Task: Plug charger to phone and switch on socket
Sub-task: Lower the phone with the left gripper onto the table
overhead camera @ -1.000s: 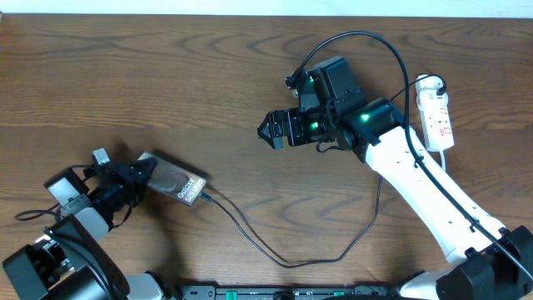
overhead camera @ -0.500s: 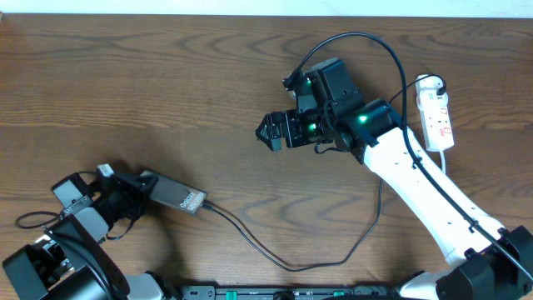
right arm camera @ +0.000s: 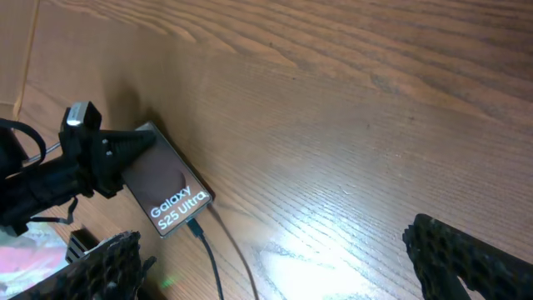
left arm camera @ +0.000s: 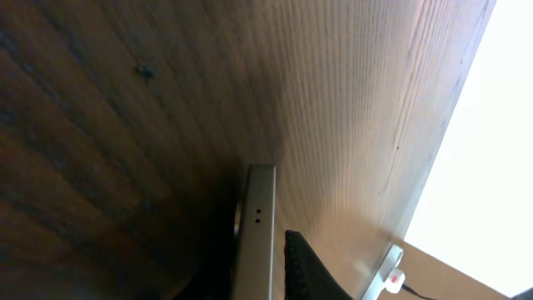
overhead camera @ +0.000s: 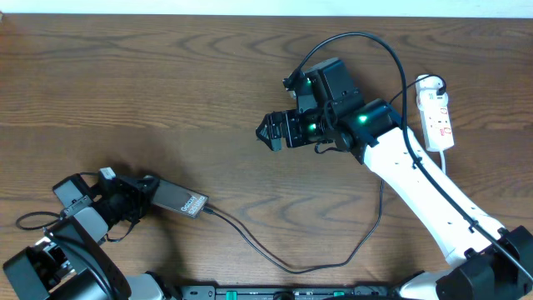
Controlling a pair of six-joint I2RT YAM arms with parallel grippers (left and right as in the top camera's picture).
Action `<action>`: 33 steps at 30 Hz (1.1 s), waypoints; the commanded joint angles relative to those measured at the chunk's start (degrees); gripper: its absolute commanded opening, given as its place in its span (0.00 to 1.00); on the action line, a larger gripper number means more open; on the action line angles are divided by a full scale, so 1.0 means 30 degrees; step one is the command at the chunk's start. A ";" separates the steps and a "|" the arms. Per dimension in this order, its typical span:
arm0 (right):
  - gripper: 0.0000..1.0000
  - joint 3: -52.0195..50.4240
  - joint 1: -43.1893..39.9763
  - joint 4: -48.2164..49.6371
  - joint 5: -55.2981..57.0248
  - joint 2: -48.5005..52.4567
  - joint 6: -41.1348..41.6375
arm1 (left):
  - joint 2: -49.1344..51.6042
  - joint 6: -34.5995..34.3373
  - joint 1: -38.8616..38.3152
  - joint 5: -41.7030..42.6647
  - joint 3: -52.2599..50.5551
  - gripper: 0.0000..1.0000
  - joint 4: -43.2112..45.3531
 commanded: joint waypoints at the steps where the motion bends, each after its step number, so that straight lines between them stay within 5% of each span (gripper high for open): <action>1: 0.99 0.0175 0.0146 -0.0044 0.0153 -0.0262 -0.0364 | 0.0117 0.0189 0.0080 -0.1406 0.0000 0.22 -0.0350; 18: 0.99 0.0175 0.0146 -0.0044 0.0153 -0.0262 -0.0364 | 0.0117 0.0189 0.0080 -0.1413 0.0000 0.39 -0.1705; 22: 0.99 0.0175 0.0146 -0.0044 0.0153 -0.0262 -0.0364 | 0.0117 0.0189 0.0080 -0.1413 0.0000 0.58 -0.1989; 28: 0.99 0.0175 0.0146 -0.0044 0.0153 -0.0262 -0.0364 | 0.0117 0.0189 0.0080 -0.1413 0.0000 0.60 -0.2120; 33: 0.99 0.0175 0.0146 -0.0044 0.0153 -0.0262 -0.0372 | 0.0117 0.0189 0.0080 -0.1413 0.0000 0.73 -0.2579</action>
